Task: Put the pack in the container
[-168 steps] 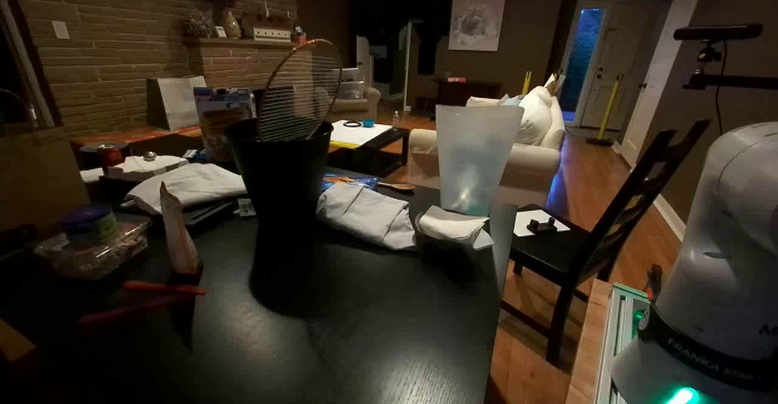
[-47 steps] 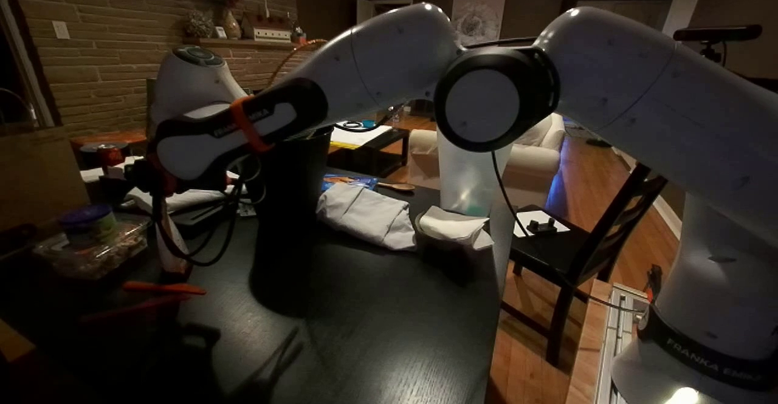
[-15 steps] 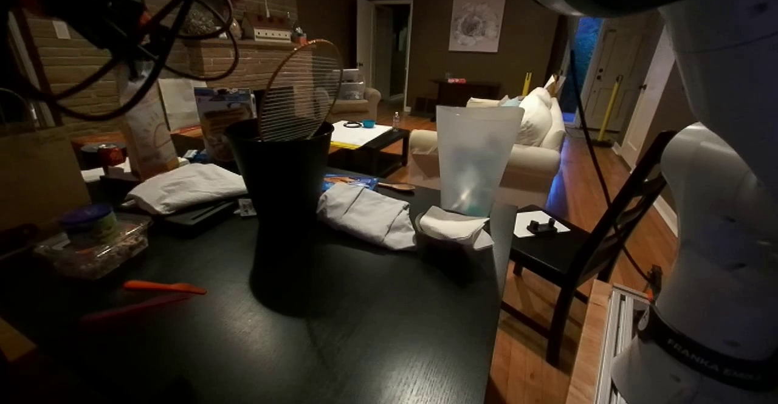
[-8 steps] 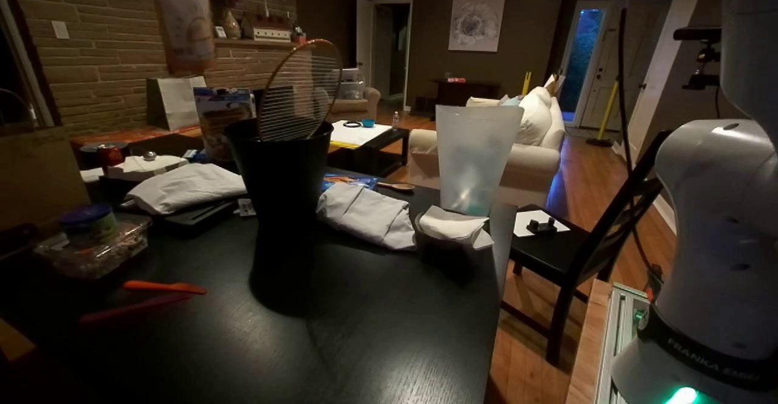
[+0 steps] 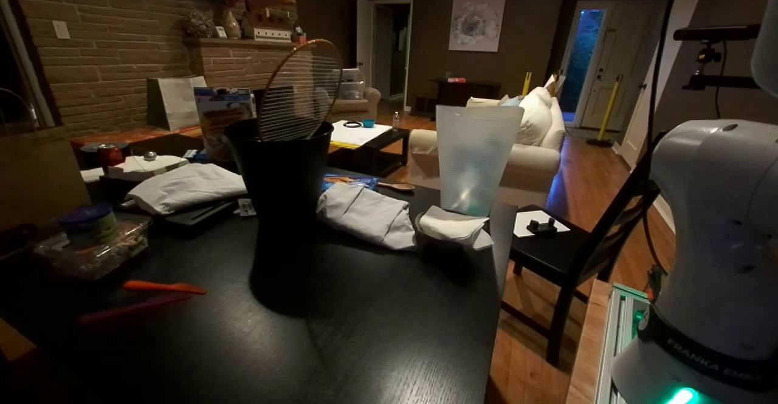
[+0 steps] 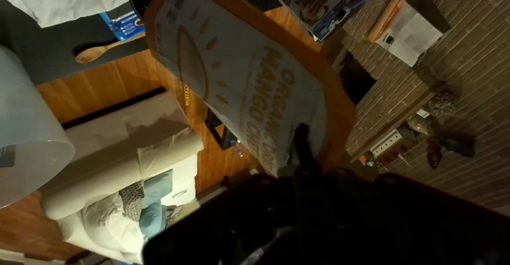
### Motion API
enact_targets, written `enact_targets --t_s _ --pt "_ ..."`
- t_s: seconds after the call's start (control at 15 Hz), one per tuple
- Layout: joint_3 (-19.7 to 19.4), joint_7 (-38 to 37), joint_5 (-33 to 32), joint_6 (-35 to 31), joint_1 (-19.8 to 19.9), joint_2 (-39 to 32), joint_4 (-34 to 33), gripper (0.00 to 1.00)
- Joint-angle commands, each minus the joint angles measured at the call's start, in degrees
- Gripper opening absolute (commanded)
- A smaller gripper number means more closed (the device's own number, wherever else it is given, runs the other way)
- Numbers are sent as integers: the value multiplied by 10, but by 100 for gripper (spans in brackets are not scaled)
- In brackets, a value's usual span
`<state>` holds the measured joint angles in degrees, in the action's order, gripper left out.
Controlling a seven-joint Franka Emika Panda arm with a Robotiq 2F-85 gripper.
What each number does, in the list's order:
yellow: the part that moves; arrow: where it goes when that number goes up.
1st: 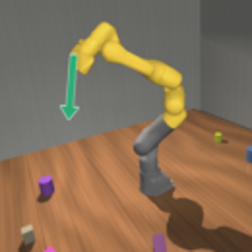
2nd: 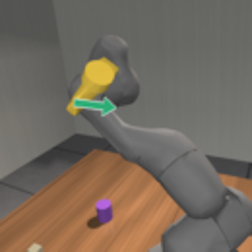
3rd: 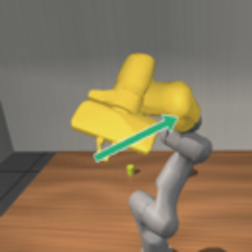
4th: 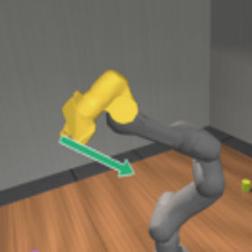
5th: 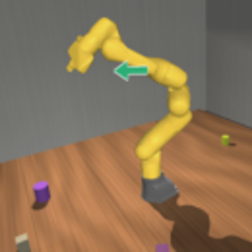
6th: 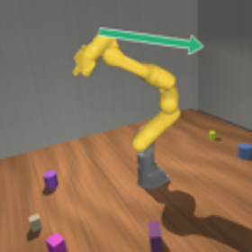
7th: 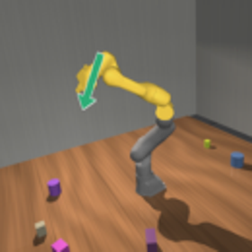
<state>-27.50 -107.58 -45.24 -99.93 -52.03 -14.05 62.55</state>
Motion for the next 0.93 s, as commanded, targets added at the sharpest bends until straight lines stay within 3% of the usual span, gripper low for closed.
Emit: enact_targets --t_s 0.0,0.27,0.53,0.6,0.67,0.87 --pt "-22 -45 -42 46 -5 23 22 1" --pt "-37 -80 -138 125 -39 118 99 1" --pt "-7 -112 -207 248 -64 223 179 1" --pt "87 -118 -203 274 22 237 184 1" --pt "103 -74 -165 241 86 166 112 1" --pt "181 -73 -161 248 160 182 121 2"
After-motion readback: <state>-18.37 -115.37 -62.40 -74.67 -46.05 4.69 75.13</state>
